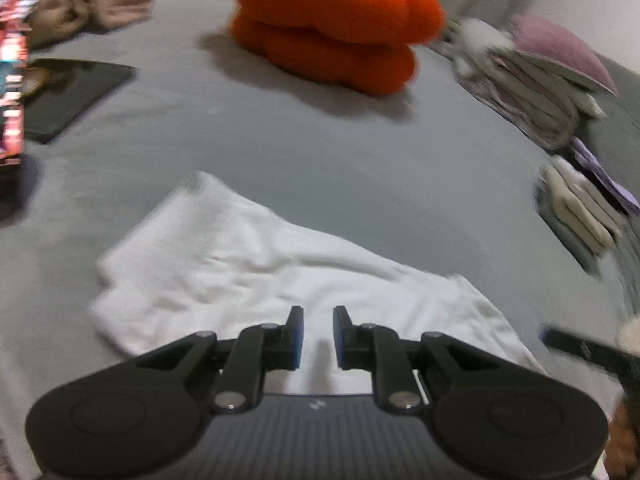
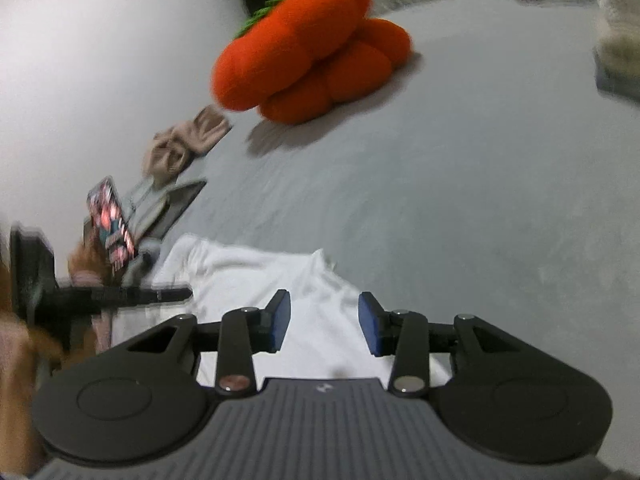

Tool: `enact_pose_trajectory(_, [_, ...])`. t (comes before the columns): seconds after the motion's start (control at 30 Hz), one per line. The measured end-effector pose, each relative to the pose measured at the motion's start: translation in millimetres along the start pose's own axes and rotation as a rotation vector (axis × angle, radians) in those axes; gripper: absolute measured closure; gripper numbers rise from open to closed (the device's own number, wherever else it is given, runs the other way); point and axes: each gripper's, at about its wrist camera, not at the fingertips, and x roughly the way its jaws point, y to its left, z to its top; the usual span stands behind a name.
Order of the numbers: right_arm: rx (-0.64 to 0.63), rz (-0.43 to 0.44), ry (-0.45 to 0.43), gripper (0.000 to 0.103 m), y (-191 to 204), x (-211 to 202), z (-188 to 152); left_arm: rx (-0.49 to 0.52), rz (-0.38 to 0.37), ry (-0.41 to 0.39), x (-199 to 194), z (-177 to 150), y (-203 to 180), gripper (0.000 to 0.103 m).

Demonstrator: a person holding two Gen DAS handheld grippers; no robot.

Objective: Fold clothes

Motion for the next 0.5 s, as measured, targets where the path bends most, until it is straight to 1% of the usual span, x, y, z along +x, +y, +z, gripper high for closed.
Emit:
enact_pose_trajectory(0.1, [-0.093, 0.005, 0.003, 0.061, 23.5, -5.7, -14.2, -0.044, 0.083, -0.04, -13.4, -2.3, 15.0, 0.086])
enact_pose_trajectory(0.23, [-0.194, 0.029, 0.022, 0.061, 52.0, -0.5, -32.5, -0.101, 0.207, -0.095, -24.7, -5.4, 34.7, 0.086])
enact_pose_trajectory(0.33, [-0.263, 0.044, 0.039, 0.062, 69.3, 12.8, -41.7, -0.145, 0.26, -0.108, -24.8, -5.7, 48.7, 0.086])
enact_pose_trajectory(0.4, [-0.294, 0.054, 0.053, 0.062, 77.1, 25.2, -45.2, -0.174, 0.282, -0.105, -21.0, -7.6, 55.8, 0.086])
enact_pose_trajectory(0.5, [-0.327, 0.068, 0.077, 0.064, 85.2, 44.3, -49.0, -0.217, 0.282, -0.101, -18.3, -8.8, 65.2, 0.087])
